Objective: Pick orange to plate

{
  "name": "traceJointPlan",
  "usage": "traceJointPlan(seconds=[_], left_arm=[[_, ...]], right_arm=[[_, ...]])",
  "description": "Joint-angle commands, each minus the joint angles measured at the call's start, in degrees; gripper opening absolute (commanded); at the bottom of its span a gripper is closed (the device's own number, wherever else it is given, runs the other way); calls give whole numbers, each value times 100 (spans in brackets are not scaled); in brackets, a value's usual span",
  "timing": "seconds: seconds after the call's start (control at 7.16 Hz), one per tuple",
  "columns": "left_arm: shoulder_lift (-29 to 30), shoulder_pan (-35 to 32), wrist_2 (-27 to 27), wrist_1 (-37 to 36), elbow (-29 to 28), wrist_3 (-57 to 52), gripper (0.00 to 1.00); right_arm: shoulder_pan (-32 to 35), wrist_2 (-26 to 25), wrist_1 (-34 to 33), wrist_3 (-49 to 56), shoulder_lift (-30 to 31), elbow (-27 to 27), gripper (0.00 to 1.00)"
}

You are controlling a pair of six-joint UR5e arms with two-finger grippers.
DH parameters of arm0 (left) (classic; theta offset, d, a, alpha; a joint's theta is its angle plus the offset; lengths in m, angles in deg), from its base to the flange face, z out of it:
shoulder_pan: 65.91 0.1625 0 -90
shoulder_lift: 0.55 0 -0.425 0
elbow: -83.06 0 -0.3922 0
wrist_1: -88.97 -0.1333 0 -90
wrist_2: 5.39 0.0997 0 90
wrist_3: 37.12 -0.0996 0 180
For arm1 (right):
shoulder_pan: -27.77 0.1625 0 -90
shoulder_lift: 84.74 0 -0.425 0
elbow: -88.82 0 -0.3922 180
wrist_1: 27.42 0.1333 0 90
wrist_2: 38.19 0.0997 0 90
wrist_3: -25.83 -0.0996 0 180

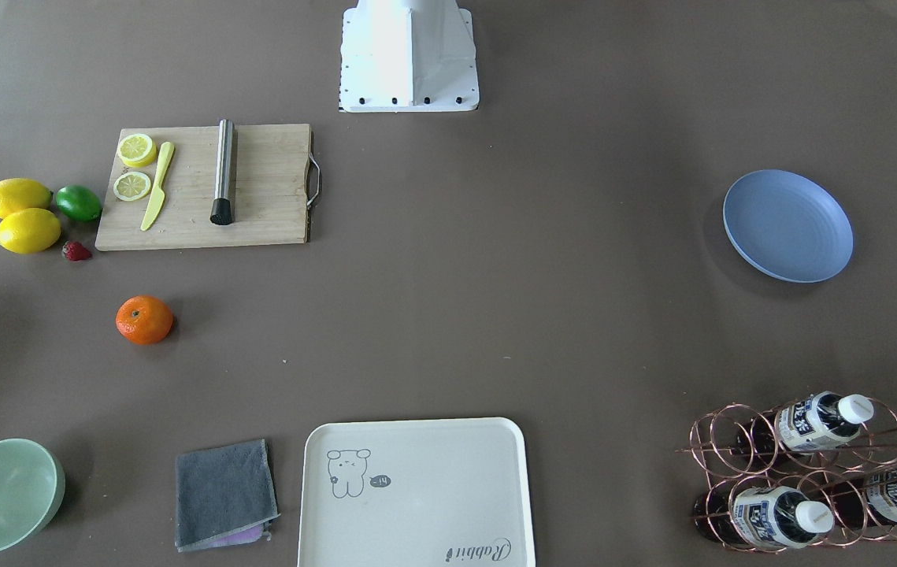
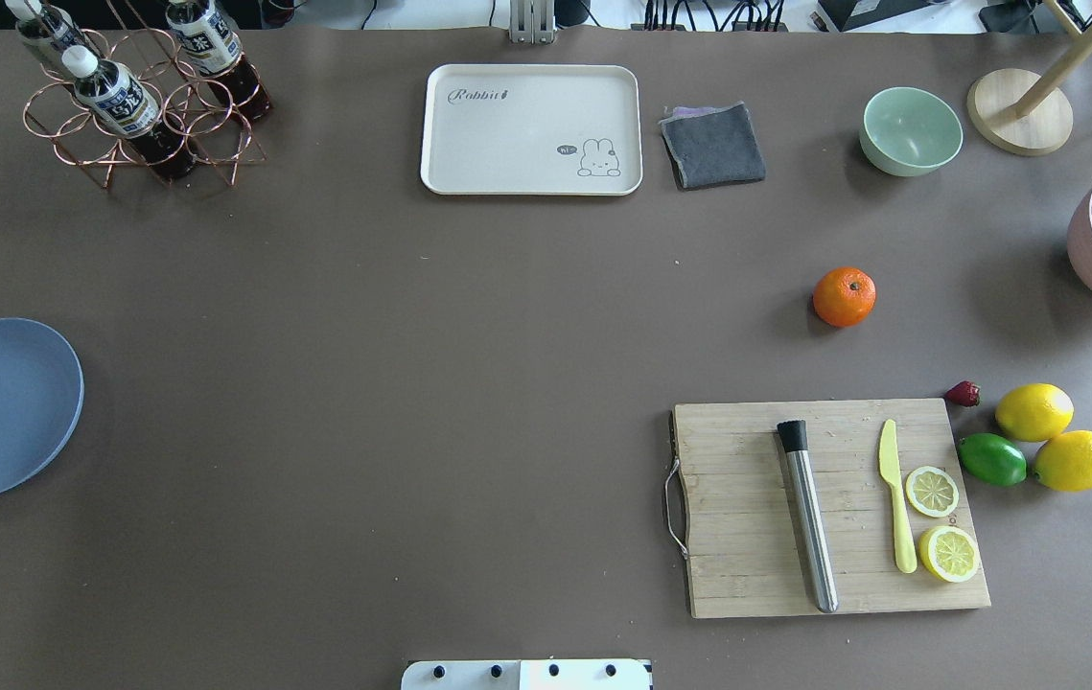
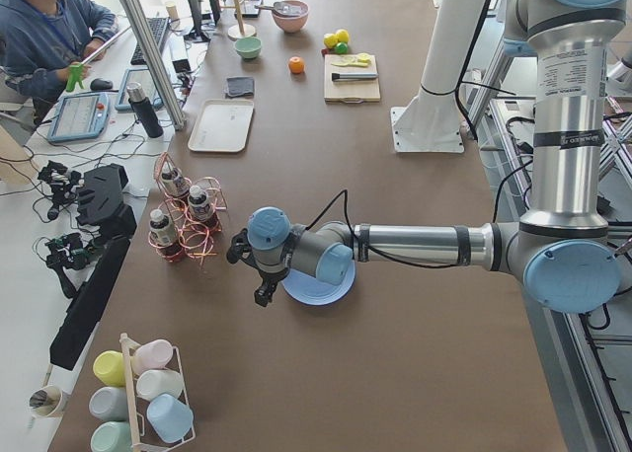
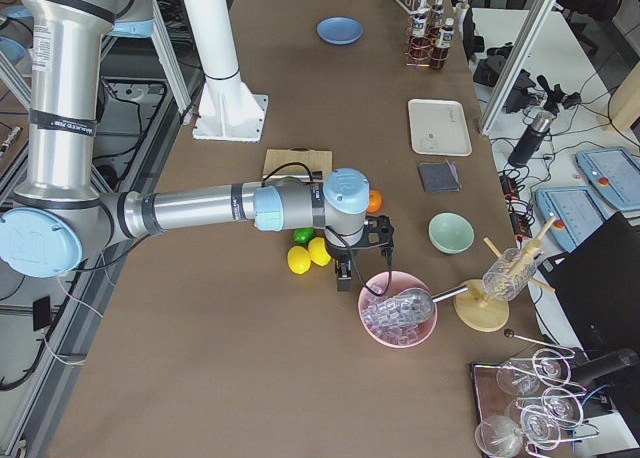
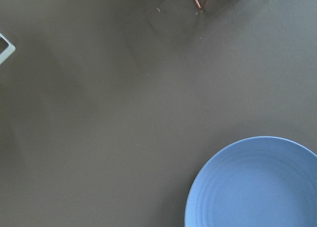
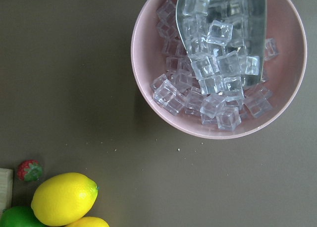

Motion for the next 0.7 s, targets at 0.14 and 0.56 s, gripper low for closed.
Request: traceJointPlan(seconds=[0.14,0.56], left_arm=[[-227,775,25,2604,-1141,1630,98],[-492,934,25,2921,-1158,1640,93]], right_arm=[[-429,-93,756,-876,62,-14,100],[-438,-102,765,-859,62,-23,100]])
